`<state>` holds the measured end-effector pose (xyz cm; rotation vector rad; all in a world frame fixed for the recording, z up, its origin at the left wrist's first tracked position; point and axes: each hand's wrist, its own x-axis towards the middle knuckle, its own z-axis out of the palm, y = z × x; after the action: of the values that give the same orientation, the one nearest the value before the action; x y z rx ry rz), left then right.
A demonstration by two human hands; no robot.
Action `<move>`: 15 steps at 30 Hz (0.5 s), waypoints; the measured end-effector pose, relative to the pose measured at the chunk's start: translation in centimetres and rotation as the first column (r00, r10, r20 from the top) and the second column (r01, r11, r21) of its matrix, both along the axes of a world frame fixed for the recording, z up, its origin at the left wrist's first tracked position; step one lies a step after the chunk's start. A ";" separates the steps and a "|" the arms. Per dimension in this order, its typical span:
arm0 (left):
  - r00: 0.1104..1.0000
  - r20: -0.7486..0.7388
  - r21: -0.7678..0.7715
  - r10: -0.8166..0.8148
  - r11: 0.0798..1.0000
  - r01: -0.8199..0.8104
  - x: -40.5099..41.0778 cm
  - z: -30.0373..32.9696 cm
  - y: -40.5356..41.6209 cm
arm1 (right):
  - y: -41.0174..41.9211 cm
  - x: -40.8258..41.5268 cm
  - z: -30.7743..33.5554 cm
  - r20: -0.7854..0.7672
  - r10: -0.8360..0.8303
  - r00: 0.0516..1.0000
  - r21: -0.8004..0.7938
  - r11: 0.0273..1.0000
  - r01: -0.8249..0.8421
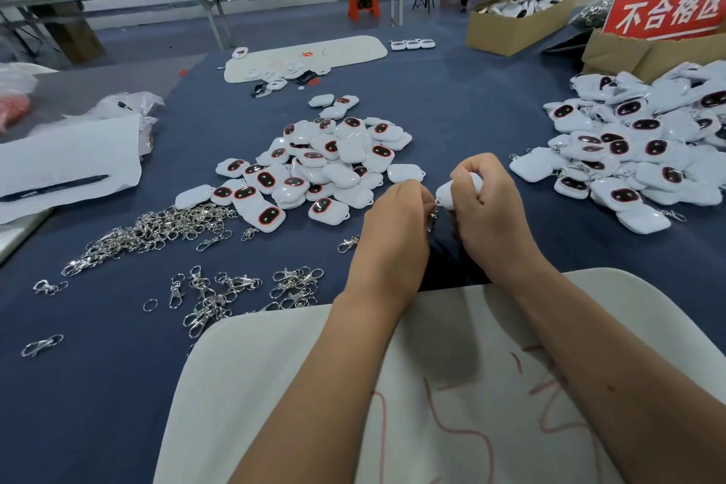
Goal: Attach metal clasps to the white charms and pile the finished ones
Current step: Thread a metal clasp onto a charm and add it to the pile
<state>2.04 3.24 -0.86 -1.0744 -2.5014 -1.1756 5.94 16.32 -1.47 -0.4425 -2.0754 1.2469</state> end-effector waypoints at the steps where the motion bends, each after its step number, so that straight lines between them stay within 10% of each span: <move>1: 1.000 0.009 0.048 -0.001 0.999 0.000 0.0 -0.1 0.1 | 0.0 0.0 0.1 -0.014 0.005 1.000 -0.080 0.997 -0.006; 6: 0.999 -0.009 0.277 -0.050 0.960 0.051 -0.1 0.0 0.3 | -0.4 -0.1 0.5 -0.098 0.070 0.993 -0.476 0.873 -0.108; 15: 0.950 0.280 0.482 -0.141 0.876 -0.012 -0.2 0.2 0.0 | -0.6 0.2 1.0 -0.139 0.165 0.977 -0.633 0.744 -0.215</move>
<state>1.80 3.23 -0.65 -0.8954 -2.1815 -1.9849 6.10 15.73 -0.45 -0.4778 -1.5999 2.0828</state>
